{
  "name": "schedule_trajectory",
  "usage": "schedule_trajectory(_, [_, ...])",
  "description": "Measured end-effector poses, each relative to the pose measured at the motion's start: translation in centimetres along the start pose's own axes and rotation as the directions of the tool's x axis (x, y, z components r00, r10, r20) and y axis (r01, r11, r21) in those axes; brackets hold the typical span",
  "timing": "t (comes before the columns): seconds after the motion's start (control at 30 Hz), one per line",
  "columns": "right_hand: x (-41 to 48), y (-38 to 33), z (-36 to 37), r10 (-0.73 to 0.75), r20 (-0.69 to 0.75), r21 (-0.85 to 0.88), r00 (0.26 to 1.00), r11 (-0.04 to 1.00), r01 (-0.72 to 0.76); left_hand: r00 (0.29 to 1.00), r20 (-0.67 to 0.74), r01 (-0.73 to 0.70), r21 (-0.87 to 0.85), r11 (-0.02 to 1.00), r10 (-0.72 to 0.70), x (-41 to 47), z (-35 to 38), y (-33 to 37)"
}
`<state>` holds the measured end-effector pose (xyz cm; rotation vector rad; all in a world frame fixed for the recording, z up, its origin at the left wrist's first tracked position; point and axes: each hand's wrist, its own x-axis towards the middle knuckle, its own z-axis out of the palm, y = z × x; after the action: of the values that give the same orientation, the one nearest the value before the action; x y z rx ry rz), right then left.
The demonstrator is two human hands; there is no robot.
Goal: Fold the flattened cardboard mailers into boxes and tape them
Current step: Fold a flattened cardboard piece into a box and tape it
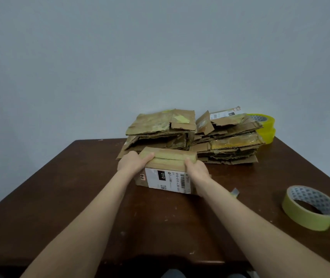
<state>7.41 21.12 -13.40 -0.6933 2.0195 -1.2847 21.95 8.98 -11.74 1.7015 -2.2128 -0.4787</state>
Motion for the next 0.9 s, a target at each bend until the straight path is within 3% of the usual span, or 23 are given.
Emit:
schedule_trajectory(0.13, [-1.4, -0.4, -0.9, -0.108, -0.038, 0.005, 0.993, 0.994, 0.108, 0.980, -0.188, 0.033, -0.185, 0.982, -0.068, -3.0, -0.4, -1.7])
schedule_trajectory(0.27, [-3.8, -1.9, -0.7, -0.310, -0.030, -0.001, 0.950, 0.951, 0.310, 0.877, -0.398, 0.072, -0.445, 0.893, -0.268, -6.1, -3.6, -2.8])
schedule_trajectory(0.37, [-5.3, -2.8, 0.7, -0.379, 0.012, -0.031, 0.925, 0.925, 0.379, 0.835, -0.387, 0.080, -0.617, 0.783, -0.391, -7.6, -6.4, -3.8])
schedule_trajectory(0.53, [-7.1, -4.0, 5.2, -0.393, 0.118, 0.107, 0.912, 0.918, 0.381, 0.833, -0.407, -0.062, -0.741, 0.668, -0.375, -8.7, -8.7, -8.1])
schedule_trajectory(0.77, [-4.4, -6.7, 14.2, -0.391, 0.188, 0.000, 0.901, 0.917, 0.398, 0.708, -0.503, -0.068, -0.748, 0.661, -0.496, -7.4, -8.0, -14.3])
schedule_trajectory(0.83, [-3.3, -7.0, 16.6, -0.346, 0.290, 0.027, 0.892, 0.935, 0.354, 0.697, -0.495, -0.002, -0.725, 0.689, -0.518, -6.2, -7.2, -15.7])
schedule_trajectory(0.9, [-2.4, -7.1, 18.8, -0.283, 0.460, 0.037, 0.842, 0.953, 0.301, 0.720, -0.501, 0.097, -0.613, 0.784, -0.480, -4.9, -5.9, -16.8])
